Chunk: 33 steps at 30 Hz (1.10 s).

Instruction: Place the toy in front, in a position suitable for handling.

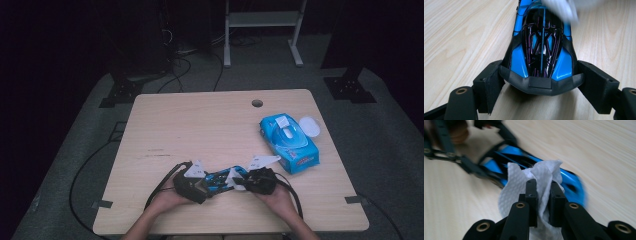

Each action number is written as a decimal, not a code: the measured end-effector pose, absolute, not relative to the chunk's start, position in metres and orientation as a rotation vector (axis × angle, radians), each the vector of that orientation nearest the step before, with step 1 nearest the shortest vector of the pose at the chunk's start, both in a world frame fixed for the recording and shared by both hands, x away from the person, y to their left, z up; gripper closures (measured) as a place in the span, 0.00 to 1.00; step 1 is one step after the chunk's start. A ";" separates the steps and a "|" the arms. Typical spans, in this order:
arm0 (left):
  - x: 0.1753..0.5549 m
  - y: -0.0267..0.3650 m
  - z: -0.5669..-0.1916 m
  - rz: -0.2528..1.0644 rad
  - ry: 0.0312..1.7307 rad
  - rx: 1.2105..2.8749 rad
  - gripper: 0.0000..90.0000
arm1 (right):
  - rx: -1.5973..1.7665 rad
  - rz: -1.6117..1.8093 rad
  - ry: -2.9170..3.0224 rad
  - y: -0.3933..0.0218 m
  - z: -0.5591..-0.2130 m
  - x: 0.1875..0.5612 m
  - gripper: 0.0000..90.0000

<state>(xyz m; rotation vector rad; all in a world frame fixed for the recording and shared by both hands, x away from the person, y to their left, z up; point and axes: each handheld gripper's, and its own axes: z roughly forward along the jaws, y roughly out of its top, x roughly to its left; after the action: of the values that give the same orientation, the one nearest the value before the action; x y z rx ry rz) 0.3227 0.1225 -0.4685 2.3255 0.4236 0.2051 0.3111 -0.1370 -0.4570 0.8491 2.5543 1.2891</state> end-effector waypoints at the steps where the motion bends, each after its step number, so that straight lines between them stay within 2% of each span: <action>1: 0.322 0.121 -0.468 0.217 0.427 2.334 0.26 | 0.814 1.288 2.558 -0.130 -0.458 0.309 0.89; 6: 0.321 0.123 -0.469 0.221 0.420 2.334 0.26 | 0.796 1.276 2.563 -0.129 -0.456 0.309 0.89; 14: 0.320 0.121 -0.469 0.229 0.410 2.340 0.27 | 1.019 1.196 2.477 -0.167 -0.463 0.324 0.89; 22: 0.320 0.120 -0.469 0.219 0.409 2.337 0.27 | 0.853 1.269 2.545 -0.141 -0.458 0.309 0.89; 28: 0.319 0.118 -0.469 0.211 0.401 2.336 0.27 | 0.985 1.228 2.475 -0.155 -0.457 0.322 0.89; 33: 0.319 0.115 -0.469 0.206 0.392 2.329 0.27 | 0.919 1.243 2.484 -0.139 -0.454 0.327 0.89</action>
<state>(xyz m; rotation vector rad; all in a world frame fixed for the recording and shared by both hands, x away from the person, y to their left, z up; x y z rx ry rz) 0.3195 0.1153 -0.4693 2.3289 0.3923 0.2060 0.3274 -0.1388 -0.4538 0.9193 2.4837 1.2431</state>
